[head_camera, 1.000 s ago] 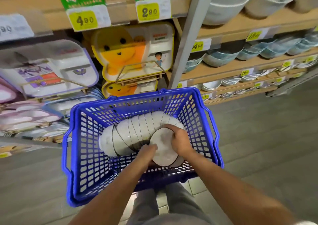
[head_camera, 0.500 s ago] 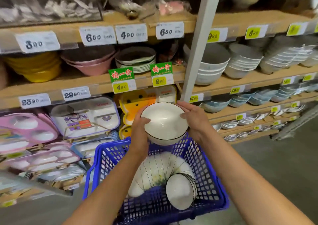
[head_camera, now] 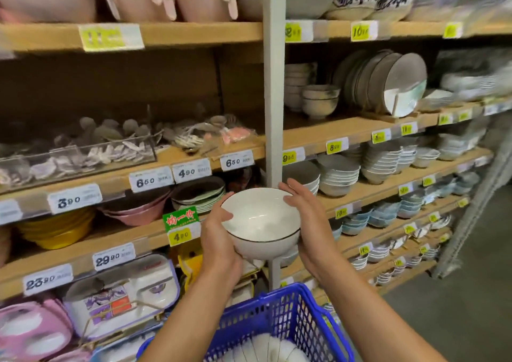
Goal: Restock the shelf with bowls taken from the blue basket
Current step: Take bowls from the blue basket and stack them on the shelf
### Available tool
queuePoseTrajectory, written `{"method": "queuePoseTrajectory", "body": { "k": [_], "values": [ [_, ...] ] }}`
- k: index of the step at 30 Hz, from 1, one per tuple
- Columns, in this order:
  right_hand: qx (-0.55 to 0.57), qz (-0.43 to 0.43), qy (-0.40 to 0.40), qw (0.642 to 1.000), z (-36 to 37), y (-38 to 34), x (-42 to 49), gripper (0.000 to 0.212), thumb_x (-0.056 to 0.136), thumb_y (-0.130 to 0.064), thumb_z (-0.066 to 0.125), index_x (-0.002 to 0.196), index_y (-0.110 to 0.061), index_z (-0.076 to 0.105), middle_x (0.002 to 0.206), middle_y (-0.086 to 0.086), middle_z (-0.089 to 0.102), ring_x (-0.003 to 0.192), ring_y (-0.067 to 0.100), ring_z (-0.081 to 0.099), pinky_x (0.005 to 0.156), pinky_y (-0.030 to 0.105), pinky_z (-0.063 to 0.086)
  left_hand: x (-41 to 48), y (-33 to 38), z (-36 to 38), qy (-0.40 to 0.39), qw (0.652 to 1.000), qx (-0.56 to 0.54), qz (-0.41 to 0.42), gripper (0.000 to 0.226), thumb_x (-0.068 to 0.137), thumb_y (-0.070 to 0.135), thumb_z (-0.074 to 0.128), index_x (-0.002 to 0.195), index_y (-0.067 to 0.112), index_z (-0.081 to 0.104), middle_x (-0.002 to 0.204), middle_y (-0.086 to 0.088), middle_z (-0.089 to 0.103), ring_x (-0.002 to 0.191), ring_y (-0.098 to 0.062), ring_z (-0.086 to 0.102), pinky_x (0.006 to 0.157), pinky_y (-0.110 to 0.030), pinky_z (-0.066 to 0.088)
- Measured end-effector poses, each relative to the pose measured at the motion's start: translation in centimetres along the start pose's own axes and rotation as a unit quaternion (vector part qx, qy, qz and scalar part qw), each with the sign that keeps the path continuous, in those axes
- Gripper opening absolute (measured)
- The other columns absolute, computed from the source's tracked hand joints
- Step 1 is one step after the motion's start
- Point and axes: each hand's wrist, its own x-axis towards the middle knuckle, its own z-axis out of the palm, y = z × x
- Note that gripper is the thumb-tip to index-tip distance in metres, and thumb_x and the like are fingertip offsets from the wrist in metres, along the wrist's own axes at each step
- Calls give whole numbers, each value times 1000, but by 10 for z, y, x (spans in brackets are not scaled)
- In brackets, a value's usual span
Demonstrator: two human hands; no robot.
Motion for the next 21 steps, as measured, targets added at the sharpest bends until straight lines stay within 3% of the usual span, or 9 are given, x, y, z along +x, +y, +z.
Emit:
{"method": "queuePoseTrajectory", "body": {
  "k": [3, 6, 9, 13, 16, 19, 21],
  "values": [
    [15, -12, 45, 999, -15, -16, 0, 34, 77, -29, 57, 110, -33, 63, 114, -10, 69, 113, 12, 60, 103, 40, 45, -8, -6, 28, -7, 1000, 11, -6, 46, 82, 9, 38, 119, 15, 64, 104, -12, 67, 93, -35, 60, 74, -37, 47],
    [31, -12, 75, 997, -39, -33, 5, 27, 81, -27, 55, 104, -31, 67, 113, -6, 69, 111, 19, 61, 103, 50, 44, -12, -16, 60, -13, 1000, 21, -9, 41, 83, 10, 38, 114, 15, 64, 99, -11, 68, 86, -33, 61, 69, -34, 49],
    [43, -18, 94, 994, -75, -51, 14, 22, 84, -28, 56, 99, -28, 71, 112, -3, 69, 110, 24, 62, 97, 48, 47, -18, -34, 98, -27, 999, 28, -13, 37, 86, 15, 39, 112, 14, 65, 105, -14, 68, 88, -34, 62, 71, -36, 50],
    [33, -14, 116, 993, -136, -76, 30, 25, 89, -31, 54, 106, -21, 70, 114, 6, 68, 109, 30, 62, 97, 52, 46, -31, -68, 152, -39, 998, 38, -31, 31, 88, 26, 41, 108, 19, 65, 97, -9, 71, 83, -30, 64, 52, -30, 53],
    [21, -17, 120, 992, -183, -97, 42, 27, 89, -35, 54, 104, -20, 71, 112, 8, 68, 108, 32, 62, 96, 52, 47, -39, -94, 194, -41, 998, 42, -34, 33, 89, 29, 41, 108, 22, 67, 97, -9, 72, 89, -32, 65, 58, -33, 55],
    [10, -25, 109, 994, -227, -115, 52, 27, 90, -36, 52, 106, -22, 70, 114, 6, 67, 110, 29, 61, 95, 50, 47, -44, -120, 234, -56, 997, 37, -27, 29, 89, 28, 40, 98, 21, 67, 80, -5, 76, 81, -28, 66, 47, -29, 54],
    [13, -21, 105, 994, -250, -127, 60, 27, 91, -34, 52, 105, -19, 69, 113, 9, 67, 108, 32, 62, 86, 45, 49, -47, -133, 257, -58, 997, 37, -27, 27, 89, 27, 40, 93, 19, 65, 76, -5, 75, 76, -27, 66, 46, -28, 53]
  ]
}}
